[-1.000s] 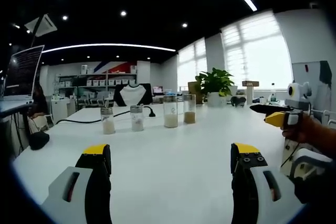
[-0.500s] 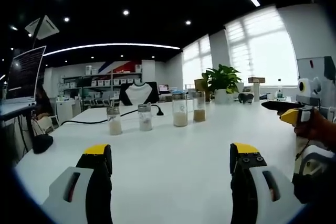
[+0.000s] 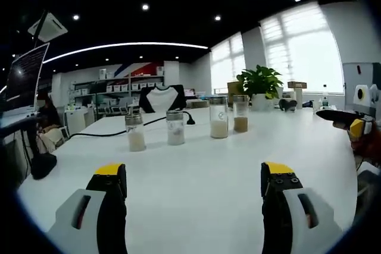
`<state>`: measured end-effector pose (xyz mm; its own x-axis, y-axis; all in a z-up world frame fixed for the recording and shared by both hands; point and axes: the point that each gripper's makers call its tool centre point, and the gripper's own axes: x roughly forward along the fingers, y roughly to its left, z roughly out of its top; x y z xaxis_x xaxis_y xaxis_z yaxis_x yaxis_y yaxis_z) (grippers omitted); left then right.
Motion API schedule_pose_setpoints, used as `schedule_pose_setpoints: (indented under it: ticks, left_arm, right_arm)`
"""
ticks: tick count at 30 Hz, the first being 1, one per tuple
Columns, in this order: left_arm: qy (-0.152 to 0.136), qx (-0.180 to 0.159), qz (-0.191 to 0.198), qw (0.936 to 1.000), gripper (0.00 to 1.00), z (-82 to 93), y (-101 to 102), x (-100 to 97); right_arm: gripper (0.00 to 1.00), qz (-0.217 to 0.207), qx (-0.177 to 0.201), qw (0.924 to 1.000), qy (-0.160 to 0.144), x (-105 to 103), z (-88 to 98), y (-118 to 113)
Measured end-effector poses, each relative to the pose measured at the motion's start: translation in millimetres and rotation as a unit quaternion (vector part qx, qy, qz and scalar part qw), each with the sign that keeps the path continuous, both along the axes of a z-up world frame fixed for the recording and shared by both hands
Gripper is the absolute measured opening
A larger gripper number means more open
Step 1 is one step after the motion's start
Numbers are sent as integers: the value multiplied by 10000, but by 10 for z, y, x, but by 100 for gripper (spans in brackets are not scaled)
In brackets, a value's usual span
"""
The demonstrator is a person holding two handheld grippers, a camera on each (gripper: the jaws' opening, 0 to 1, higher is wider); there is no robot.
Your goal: Rotate the seasoning bottle until the label or dispensing opening points toward the visible target arrow and the bottle remains upright within the marked orientation range
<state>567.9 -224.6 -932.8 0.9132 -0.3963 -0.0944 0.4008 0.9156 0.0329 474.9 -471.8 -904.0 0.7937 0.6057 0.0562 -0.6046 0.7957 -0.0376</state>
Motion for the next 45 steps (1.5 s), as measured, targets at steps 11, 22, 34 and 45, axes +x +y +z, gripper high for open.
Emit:
schedule_pose_setpoints:
  ticks: [11, 22, 34, 45]
  left_arm:
    - [97, -78, 108, 9999, 100, 15, 105, 271]
    - [-10, 42, 253, 9997, 96, 11, 219, 603]
    - [-204, -228, 568, 9979, 87, 139, 412, 1078]
    - [-512, -119, 652, 9965, 76, 183, 490, 1434]
  right_arm:
    - [100, -23, 13, 10000, -28, -7, 29, -12]
    - [99, -62, -148, 9999, 19, 34, -40, -32]
    - [99, -125, -257, 9996, 10, 60, -69, -61]
    - [99, -144, -311, 9994, 62, 87, -106, -89]
